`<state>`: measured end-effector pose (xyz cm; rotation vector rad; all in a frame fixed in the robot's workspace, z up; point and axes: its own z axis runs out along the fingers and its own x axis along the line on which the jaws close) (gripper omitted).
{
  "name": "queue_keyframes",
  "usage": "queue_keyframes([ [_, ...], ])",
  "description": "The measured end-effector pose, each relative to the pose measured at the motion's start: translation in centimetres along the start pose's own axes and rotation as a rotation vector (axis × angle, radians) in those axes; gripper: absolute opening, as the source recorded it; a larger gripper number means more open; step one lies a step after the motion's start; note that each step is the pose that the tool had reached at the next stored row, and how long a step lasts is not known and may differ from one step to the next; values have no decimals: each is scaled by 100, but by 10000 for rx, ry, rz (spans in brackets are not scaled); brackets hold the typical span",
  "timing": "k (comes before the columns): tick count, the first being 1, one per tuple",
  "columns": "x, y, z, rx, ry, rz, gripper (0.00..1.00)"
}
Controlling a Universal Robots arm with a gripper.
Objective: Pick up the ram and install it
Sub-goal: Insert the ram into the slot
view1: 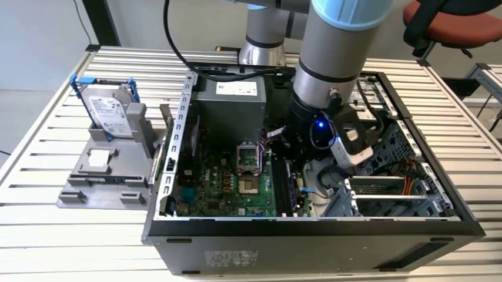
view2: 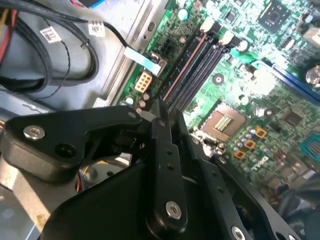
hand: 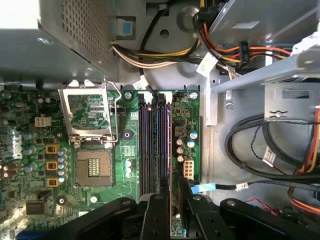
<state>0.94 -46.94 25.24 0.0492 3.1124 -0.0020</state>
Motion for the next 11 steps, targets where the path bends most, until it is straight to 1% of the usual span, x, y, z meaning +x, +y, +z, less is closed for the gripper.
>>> queue_keyframes([
  [2,0,0,0,-1,0,-5,100],
  [3,0,0,0,-1,0,-7,0],
  [11,1,0,0,-1,0,-25,0],
])
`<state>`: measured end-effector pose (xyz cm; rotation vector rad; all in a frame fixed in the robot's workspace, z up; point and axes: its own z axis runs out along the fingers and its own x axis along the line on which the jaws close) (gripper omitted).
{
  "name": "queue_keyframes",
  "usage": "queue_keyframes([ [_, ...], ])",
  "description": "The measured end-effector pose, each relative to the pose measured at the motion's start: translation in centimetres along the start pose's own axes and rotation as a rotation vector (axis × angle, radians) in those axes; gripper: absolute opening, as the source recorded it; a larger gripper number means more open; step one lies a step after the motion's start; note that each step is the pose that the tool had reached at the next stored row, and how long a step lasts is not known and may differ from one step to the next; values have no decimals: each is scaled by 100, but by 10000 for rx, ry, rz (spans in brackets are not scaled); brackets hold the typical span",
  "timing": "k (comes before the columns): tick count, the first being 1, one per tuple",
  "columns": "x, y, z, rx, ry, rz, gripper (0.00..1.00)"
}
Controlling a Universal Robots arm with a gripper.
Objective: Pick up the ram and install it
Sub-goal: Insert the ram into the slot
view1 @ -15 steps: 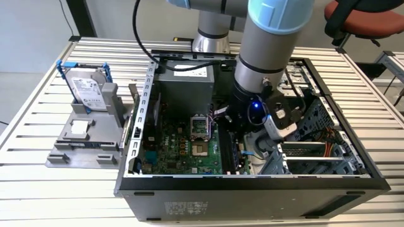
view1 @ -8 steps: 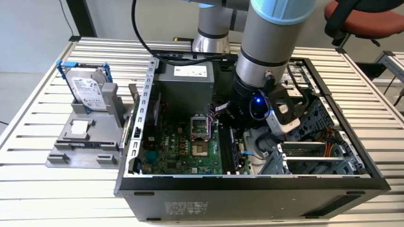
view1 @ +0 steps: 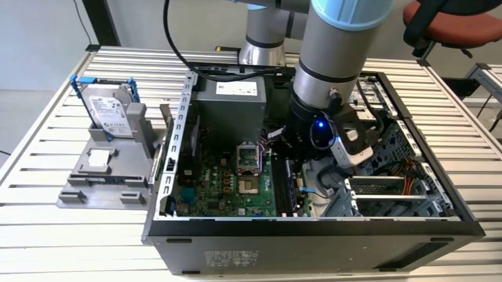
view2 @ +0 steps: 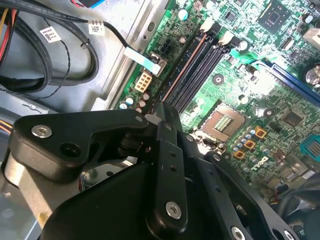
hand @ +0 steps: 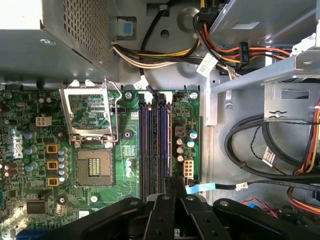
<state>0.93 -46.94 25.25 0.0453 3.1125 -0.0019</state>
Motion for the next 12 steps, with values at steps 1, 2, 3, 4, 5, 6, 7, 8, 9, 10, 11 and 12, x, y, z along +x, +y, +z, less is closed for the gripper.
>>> queue_keyframes([
  [1,0,0,0,1,0,-3,0],
  [2,0,0,0,0,0,-5,0],
  [3,0,0,0,0,0,-7,0],
  [4,0,0,0,0,0,-10,0],
  [5,0,0,0,0,0,-12,0],
  [6,0,0,0,0,0,-14,0],
  [7,0,0,0,0,0,-25,0],
  [8,0,0,0,-4,0,-138,0],
  [9,0,0,-1,-7,0,-276,0],
  [10,1,0,-1,-11,0,-433,0],
  [11,1,0,-1,-16,0,-604,0],
  [12,1,0,-1,-20,0,-789,0],
])
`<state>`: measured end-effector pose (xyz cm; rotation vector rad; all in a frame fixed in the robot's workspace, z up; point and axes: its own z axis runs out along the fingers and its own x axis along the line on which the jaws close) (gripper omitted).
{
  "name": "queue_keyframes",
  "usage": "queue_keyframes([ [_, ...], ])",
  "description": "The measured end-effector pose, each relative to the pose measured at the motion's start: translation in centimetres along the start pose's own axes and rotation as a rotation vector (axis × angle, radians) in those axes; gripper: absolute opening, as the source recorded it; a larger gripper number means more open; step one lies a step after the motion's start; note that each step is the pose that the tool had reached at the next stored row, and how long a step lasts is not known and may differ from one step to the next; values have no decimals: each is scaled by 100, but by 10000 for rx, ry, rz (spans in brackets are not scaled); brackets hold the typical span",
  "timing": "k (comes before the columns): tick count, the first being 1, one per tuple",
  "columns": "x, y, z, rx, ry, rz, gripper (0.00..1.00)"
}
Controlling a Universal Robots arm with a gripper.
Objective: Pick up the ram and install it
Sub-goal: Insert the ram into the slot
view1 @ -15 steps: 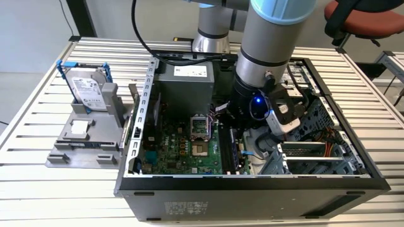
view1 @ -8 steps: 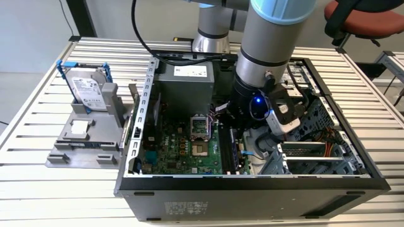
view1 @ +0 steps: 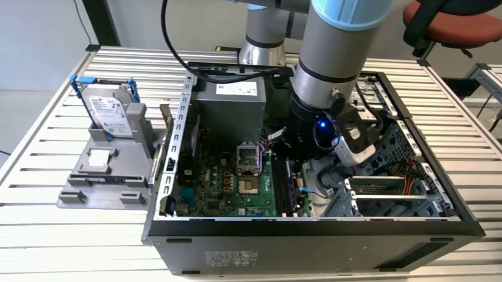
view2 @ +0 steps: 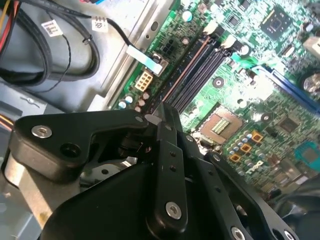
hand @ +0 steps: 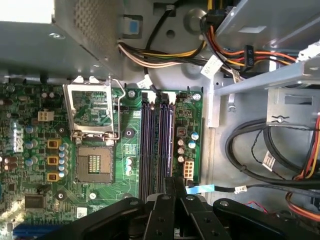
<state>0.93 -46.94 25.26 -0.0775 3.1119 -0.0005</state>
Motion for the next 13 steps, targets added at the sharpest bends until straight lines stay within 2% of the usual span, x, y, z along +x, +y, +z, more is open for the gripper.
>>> queue_keyframes([
  [13,0,0,1,-71,-3,-2376,0],
])
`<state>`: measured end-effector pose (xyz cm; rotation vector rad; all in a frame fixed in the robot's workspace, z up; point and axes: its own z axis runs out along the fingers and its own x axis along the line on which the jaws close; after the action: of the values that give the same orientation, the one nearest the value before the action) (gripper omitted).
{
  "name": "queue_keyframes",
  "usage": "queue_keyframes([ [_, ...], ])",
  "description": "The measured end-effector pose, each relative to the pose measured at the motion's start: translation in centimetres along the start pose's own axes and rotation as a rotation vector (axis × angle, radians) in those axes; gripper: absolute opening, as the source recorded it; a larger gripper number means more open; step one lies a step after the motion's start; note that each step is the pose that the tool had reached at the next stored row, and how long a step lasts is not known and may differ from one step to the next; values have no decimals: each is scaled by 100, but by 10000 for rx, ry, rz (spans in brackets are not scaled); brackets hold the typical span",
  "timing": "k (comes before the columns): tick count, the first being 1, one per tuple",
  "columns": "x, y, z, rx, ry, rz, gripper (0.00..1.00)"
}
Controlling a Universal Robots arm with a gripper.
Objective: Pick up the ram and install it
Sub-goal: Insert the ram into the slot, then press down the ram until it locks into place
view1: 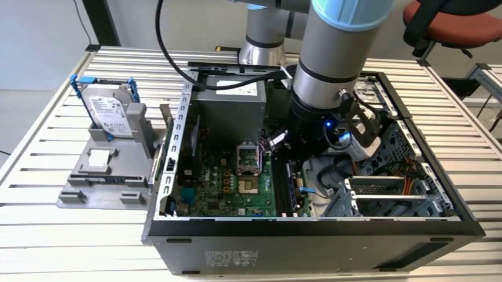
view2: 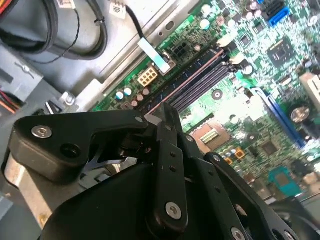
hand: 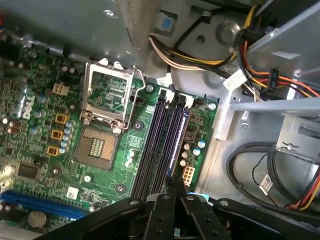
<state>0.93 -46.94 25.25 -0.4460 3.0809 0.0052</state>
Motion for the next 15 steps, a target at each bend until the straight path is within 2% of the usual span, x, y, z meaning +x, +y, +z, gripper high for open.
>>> queue_keyframes([
  [15,0,0,0,-79,-2,-2729,0],
])
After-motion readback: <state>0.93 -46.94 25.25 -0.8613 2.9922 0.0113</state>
